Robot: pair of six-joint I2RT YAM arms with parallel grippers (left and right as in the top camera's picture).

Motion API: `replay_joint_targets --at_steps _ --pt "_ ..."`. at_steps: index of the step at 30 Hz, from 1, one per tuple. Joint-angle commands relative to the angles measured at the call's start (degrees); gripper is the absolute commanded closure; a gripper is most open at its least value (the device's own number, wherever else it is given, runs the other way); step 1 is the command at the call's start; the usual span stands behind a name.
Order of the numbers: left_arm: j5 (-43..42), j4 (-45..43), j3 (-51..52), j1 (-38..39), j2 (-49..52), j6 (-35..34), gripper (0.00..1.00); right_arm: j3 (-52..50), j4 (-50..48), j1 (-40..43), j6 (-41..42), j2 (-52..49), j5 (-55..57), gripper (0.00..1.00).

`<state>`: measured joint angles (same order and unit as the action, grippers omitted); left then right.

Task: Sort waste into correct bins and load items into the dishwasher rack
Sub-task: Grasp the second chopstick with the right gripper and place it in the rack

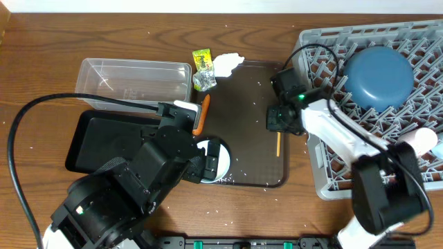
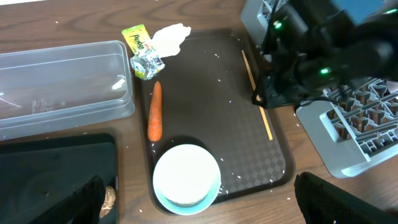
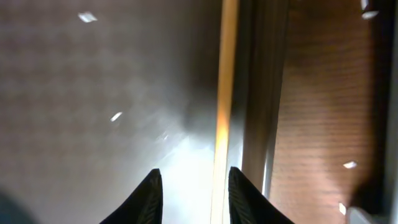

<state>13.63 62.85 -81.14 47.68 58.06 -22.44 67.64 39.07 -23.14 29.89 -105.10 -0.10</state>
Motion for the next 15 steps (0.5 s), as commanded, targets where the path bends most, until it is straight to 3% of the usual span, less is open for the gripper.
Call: replay_joint_targets --at_steps 1,3,5,8,15 --pt "-0.13 0.11 -0.72 -0.09 -0.09 0.33 0.02 -0.28 -0.48 -0.09 4.42 -2.58 2.93 0.69" --pt "-0.13 0.11 -0.72 -0.09 -0.09 0.35 0.02 -0.28 -0.52 -0.09 4.42 -3.93 2.69 0.69" --pt "-0.13 0.11 -0.72 -0.09 -0.09 0.35 0.02 -0.28 -0.85 -0.11 4.39 -5.14 1.55 0.85" --pt "-0.13 0.11 -0.72 -0.09 -0.09 0.33 0.02 -0.28 -2.34 -0.33 4.28 -6.29 1.14 0.99" --pt "-0.13 0.11 -0.72 -0.09 -0.09 0.33 0.02 0.52 -3.06 0.74 -4.72 -1.62 -0.90 0.99"
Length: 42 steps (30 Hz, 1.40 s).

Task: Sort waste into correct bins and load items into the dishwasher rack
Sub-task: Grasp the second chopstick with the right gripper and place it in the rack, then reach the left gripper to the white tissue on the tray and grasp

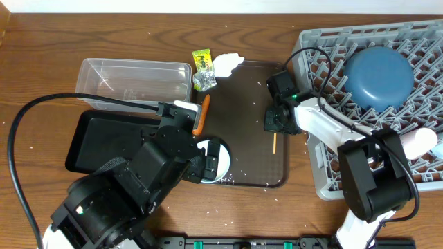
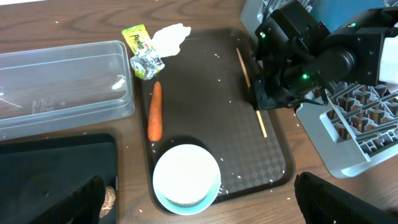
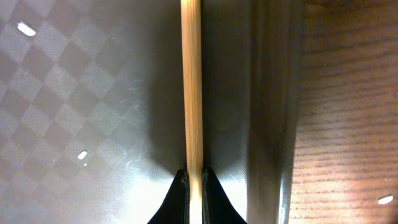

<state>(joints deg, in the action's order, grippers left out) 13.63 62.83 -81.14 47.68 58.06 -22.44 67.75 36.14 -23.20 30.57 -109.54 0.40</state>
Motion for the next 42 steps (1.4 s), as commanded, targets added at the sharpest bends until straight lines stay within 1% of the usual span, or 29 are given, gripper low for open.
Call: replay_joint_targets --at_steps 1,4,6,8,10,14,17,21,22,23,24,25,29,31,34,35,40,42 --pt "-0.13 0.13 -0.74 -0.09 -0.09 0.33 0.02 0.59 -0.15 1.14 -7.21 4.17 -2.21 0.99" --pt "-0.15 0.13 -0.72 -0.09 -0.09 0.33 0.02 0.90 0.46 2.99 -15.43 11.41 -5.68 0.99" --pt "-0.13 0.13 -0.72 -0.09 -0.09 0.33 0.02 0.90 1.36 5.11 -19.45 16.55 -5.35 0.99" --pt "-0.13 0.13 -0.72 -0.09 -0.09 0.33 0.02 0.90 1.40 7.91 -25.35 20.92 -5.35 0.99" --pt "-0.13 0.13 -0.72 -0.09 -0.09 0.33 0.02 0.87 0.87 11.28 -31.98 23.89 -5.35 0.99" --pt "-0.13 0.13 -0.72 -0.09 -0.09 0.33 0.02 0.72 0.74 17.38 -39.52 24.39 -5.35 0.99" --pt "-0.13 0.13 -0.72 -0.09 -0.09 0.33 0.02 0.59 0.72 19.67 -39.76 22.40 -5.38 0.99" --pt "-0.13 0.13 -0.72 -0.09 -0.09 0.35 0.02 0.59 0.87 19.91 -40.37 18.56 -5.35 0.99" --pt "-0.13 0.13 -0.72 -0.09 -0.09 0.33 0.02 0.59 1.11 19.67 -40.57 17.62 -5.31 0.97" --pt "-0.13 0.13 -0.72 -0.09 -0.09 0.33 0.02 0.59 1.22 19.52 -40.54 17.25 -5.33 0.88" --pt "-0.13 0.13 -0.72 -0.09 -0.09 0.33 0.02 0.61 1.31 19.37 -40.52 17.16 -5.33 0.73" --pt "-0.13 0.13 -0.72 -0.09 -0.09 0.33 0.02 0.68 1.33 19.08 -40.52 17.38 -5.33 0.66" --pt "-0.13 0.13 -0.72 -0.09 -0.09 0.35 0.02 0.87 0.63 17.18 -37.70 21.29 -5.70 0.60" --pt "-0.15 0.13 -0.72 -0.09 -0.09 0.33 0.02 0.87 0.66 15.47 -36.11 24.17 -8.98 0.57" --pt "-0.13 0.13 -0.72 -0.09 -0.09 0.33 0.02 0.87 0.57 12.35 -35.23 28.02 -14.49 0.47" --pt "-0.13 0.13 -0.72 -0.09 -0.09 0.33 0.02 0.87 0.44 11.37 -34.58 28.94 -15.30 0.46" --pt "-0.50 -0.11 -0.72 -0.09 -0.09 -0.63 0.02 0.87 0.57 6.38 -28.65 30.93 -15.65 0.44" --pt "-2.64 -0.04 -0.72 -0.09 -0.09 -1.84 0.02 0.87 1.57 5.27 -26.95 30.91 -15.65 0.44"
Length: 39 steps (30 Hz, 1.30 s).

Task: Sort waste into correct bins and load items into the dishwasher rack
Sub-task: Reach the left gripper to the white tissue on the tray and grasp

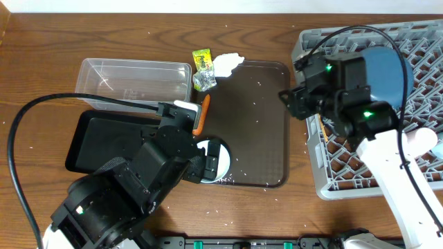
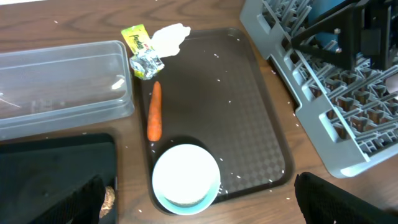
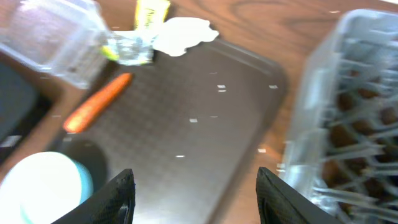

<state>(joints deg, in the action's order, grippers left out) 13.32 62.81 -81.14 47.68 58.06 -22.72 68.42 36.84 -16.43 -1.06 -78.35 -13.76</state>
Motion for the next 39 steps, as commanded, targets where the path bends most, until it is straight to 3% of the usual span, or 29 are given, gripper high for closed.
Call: replay_joint_targets --at_steps 1,11,20,25,26,27,28,33,39 --pt "-2.84 -0.07 -0.74 -0.09 -0.09 -1.55 0.02 0.20 1.51 -1.70 5.79 -0.28 -1.40 0.43" --pt "-0.59 -3.96 -0.72 -0.09 4.70 2.16 0.02 0.20 4.22 2.67 15.69 2.99 0.37 0.35" --pt "3.17 -4.87 -0.72 -1.38 8.79 1.73 0.02 0.20 6.54 4.59 14.78 10.82 1.14 0.23" --pt "3.87 -9.53 -0.72 -5.25 14.45 5.16 0.02 0.20 7.17 5.42 19.65 13.66 3.58 0.19" --pt "3.87 -10.80 -0.72 -5.73 16.09 6.78 0.02 0.20 7.37 5.79 20.90 13.99 3.91 0.16" --pt "3.89 -12.55 -0.72 -6.27 18.14 8.87 0.02 0.20 7.74 6.14 22.36 14.23 4.37 0.04" --pt "3.89 -14.27 -0.74 -6.75 19.85 10.19 0.02 0.20 8.55 6.58 24.28 14.40 5.09 0.01" --pt "2.36 -25.77 -0.74 -11.43 28.22 10.49 0.02 0.20 14.43 9.22 28.96 14.34 5.62 0.01" --pt "-12.96 -42.34 -0.74 -19.23 39.23 14.62 0.02 0.20 17.18 11.65 28.87 14.38 5.62 0.01"
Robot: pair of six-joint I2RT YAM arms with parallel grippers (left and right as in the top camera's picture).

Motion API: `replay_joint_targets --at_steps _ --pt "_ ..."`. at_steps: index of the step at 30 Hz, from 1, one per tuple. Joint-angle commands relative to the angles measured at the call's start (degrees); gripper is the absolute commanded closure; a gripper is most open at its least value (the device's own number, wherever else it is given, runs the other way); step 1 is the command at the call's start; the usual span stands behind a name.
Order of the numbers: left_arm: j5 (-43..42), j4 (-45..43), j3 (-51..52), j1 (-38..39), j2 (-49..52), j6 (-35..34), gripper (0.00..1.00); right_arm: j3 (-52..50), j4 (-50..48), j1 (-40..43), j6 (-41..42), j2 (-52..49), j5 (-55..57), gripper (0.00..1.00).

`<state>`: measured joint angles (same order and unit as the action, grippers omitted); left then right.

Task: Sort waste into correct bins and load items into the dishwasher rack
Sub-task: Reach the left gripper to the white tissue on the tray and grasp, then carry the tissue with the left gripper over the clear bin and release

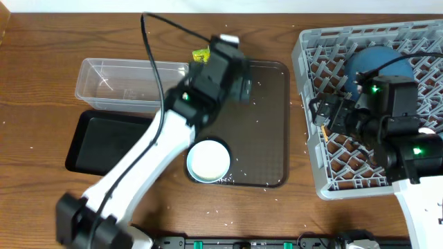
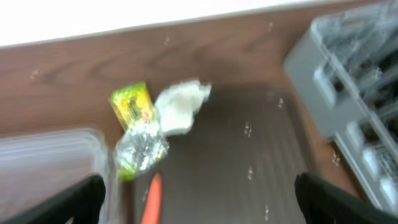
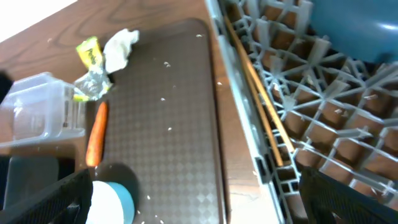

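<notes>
My left gripper [image 2: 208, 208] is open above the far left of the dark tray [image 1: 266, 149]. Below it, blurred, lie a yellow-green wrapper [image 2: 130, 104], a white tissue [image 2: 180, 104], crumpled foil [image 2: 140, 152] and a carrot [image 2: 152, 200]. My right gripper [image 3: 199, 208] hangs open and empty over the left edge of the grey dishwasher rack [image 1: 415, 43]. A wooden chopstick [image 3: 255, 81] lies along that edge inside the rack. A blue bowl [image 3: 360, 25] sits upside down in the rack. A white cup [image 1: 208, 160] stands at the tray's front.
A clear plastic bin [image 1: 131, 84] sits left of the tray. In front of that bin is a black bin [image 1: 104, 142]. In the overhead view the left arm [image 1: 159, 152] crosses the tray's left side and hides the carrot. White crumbs dot the tray and table.
The left arm went from the table's front, over the black bin, to the tray's far left above the wrappers. The chopstick now lies in the rack, and the right jaws stand wider.
The right gripper first stood open around the chopstick at the tray's right edge, then shut on it. Later the chopstick was off the tray with the arm over the rack's edge. Now it rests in the rack. The left arm stayed still until this last moment.
</notes>
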<state>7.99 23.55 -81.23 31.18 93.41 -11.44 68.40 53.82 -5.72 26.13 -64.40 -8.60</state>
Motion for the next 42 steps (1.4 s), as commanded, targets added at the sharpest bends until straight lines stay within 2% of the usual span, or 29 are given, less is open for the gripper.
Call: replay_joint_targets --at_steps 1,6,12,18,22,25,33,34,35,42 --pt "-7.56 -5.07 -0.66 -3.56 5.75 3.41 0.02 0.22 0.09 0.94 1.68 0.44 0.46 0.01" --pt "-10.03 -14.80 -0.66 -5.95 15.23 5.40 0.01 0.22 0.20 0.94 1.38 0.44 0.24 0.01" --pt "-10.78 -23.30 -0.66 -5.62 24.33 11.45 0.05 0.22 1.33 0.92 1.01 0.44 0.24 0.01" --pt "-8.96 -28.46 -0.66 -5.62 30.71 14.43 0.08 0.22 2.78 0.92 1.01 0.44 0.28 0.01" --pt "-8.44 -28.65 -0.66 -5.62 32.63 14.45 0.15 0.22 2.84 0.92 0.87 0.42 0.50 0.01" --pt "-8.48 -28.83 -0.66 -5.62 33.97 14.40 0.25 0.22 2.84 0.92 0.79 0.42 0.70 0.01" --pt "-9.07 -28.79 -0.66 -5.20 33.68 13.75 0.81 0.22 2.91 0.92 0.33 0.44 0.74 0.01" --pt "-9.07 -28.57 -0.66 -4.94 32.89 13.75 0.92 0.22 2.99 0.92 0.31 0.44 0.74 0.01" --pt "-9.07 -28.26 -0.66 -4.63 31.93 13.75 0.94 0.22 3.02 0.92 -0.13 0.44 0.72 0.01" --pt "-8.79 -20.74 -0.66 -2.10 20.76 13.77 0.94 0.22 3.23 0.92 -0.52 0.44 0.85 0.01"
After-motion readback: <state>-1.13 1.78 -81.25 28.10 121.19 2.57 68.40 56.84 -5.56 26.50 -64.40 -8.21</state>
